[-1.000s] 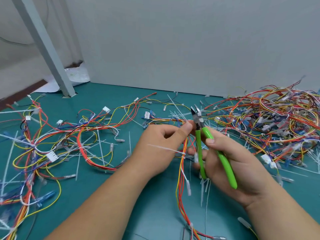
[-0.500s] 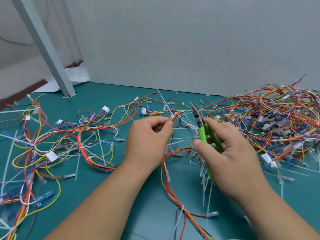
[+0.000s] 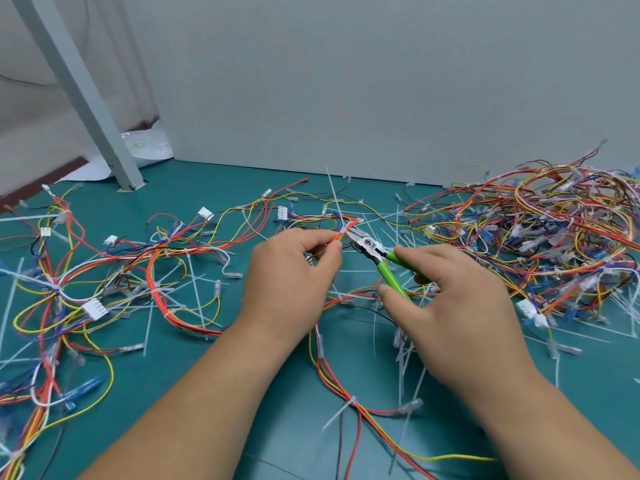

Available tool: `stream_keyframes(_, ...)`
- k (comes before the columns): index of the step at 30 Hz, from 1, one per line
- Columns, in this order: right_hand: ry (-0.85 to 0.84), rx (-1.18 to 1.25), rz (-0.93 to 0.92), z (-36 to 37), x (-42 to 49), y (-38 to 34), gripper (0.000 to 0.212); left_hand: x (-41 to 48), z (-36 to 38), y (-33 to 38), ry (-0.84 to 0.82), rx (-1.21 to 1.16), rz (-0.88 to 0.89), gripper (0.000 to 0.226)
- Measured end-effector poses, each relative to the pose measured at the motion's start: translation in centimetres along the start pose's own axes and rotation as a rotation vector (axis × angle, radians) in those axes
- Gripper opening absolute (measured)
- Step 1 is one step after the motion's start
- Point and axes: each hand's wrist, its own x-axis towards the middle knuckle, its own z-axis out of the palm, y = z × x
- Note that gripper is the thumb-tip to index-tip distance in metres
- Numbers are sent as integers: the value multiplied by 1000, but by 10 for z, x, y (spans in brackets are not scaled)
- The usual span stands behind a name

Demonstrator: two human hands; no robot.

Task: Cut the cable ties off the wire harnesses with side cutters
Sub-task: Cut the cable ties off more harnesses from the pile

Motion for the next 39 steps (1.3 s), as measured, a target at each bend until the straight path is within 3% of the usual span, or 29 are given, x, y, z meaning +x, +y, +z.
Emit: stream_keyframes(39, -10, 46, 19, 1, 2, 5, 43, -1, -2, 3, -32, 21, 34, 13)
